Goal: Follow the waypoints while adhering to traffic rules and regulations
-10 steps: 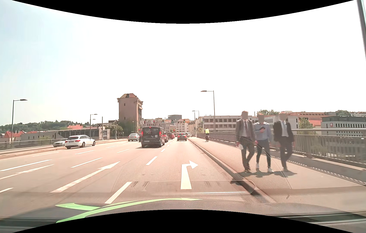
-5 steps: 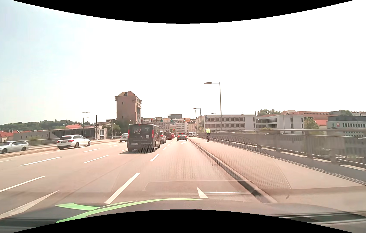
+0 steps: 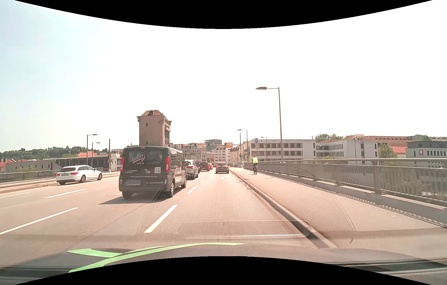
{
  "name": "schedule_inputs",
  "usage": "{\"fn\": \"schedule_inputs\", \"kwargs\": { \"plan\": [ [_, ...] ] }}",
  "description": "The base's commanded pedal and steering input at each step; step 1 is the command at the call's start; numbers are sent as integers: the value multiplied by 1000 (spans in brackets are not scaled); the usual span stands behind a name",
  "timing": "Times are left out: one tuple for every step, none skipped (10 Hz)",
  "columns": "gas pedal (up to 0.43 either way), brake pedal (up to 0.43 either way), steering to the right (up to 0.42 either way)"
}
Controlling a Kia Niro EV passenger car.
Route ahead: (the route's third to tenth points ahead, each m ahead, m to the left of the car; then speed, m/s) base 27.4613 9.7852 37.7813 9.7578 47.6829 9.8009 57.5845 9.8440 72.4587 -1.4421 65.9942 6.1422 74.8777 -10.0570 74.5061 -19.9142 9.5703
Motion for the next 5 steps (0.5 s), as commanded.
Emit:
{"fn": "schedule_inputs", "kwargs": {
  "plan": [
    [0,0,-3],
    [0,0,-2],
    [0,0,-3],
    [0,0,-3],
    [0,0,-3]
  ]
}}
